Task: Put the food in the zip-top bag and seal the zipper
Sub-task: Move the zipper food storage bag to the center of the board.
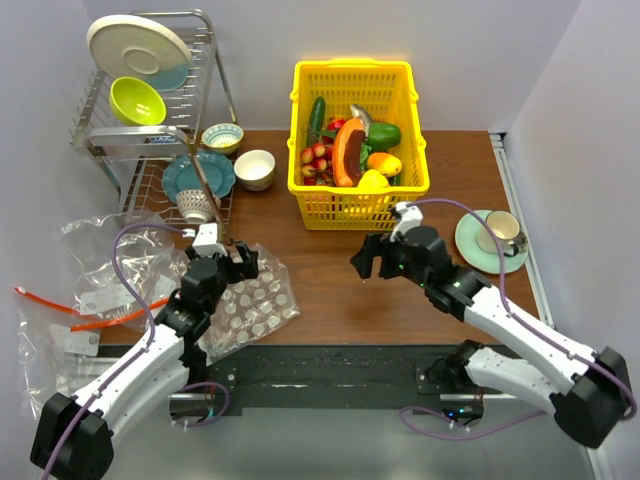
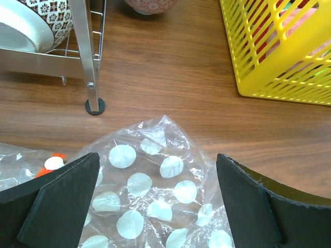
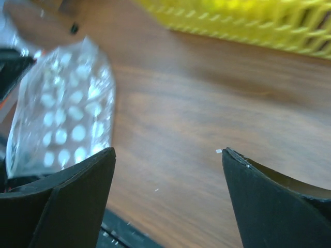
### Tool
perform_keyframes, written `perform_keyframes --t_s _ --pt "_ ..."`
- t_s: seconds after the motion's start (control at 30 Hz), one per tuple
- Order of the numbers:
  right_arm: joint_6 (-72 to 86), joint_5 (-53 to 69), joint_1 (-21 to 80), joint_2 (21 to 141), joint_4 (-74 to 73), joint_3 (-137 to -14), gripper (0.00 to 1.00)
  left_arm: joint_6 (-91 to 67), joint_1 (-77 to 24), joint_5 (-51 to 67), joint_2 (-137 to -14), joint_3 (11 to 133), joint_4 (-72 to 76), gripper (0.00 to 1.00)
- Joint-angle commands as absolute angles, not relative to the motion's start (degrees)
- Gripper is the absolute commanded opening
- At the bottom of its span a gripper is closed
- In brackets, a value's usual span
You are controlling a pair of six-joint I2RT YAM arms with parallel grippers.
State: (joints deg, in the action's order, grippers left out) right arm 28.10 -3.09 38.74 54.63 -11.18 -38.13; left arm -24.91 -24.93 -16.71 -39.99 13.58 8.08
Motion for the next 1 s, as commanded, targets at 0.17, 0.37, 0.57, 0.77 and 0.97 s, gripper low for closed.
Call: perform_keyframes --t_s 0.17,0.37,0.57,0.77,0.97 --pt "30.15 -10.54 52.37 68.1 -7.56 -44.02 0.83 -25.58 -25.22 -17.93 -38.06 13.98 10.02 1.0" --pt "31.9 -15.03 60.2 79.69 -5.45 -50.09 0.8 -25.58 -25.23 -18.02 -38.14 14.15 9.93 1.0" --pt "32.96 -15.65 63.81 90.16 -3.6 -57.12 0.73 -25.58 -25.22 -18.11 -38.23 14.15 10.02 1.0" --pt "34.1 -14.85 64.69 99.39 -2.11 -61.43 0.6 -25.58 -25.31 -18.11 -38.14 14.15 10.02 1.0" --pt "34.98 -11.96 64.86 102.48 -0.26 -60.91 0.41 -25.58 -25.22 -18.19 -38.32 14.15 10.11 1.0"
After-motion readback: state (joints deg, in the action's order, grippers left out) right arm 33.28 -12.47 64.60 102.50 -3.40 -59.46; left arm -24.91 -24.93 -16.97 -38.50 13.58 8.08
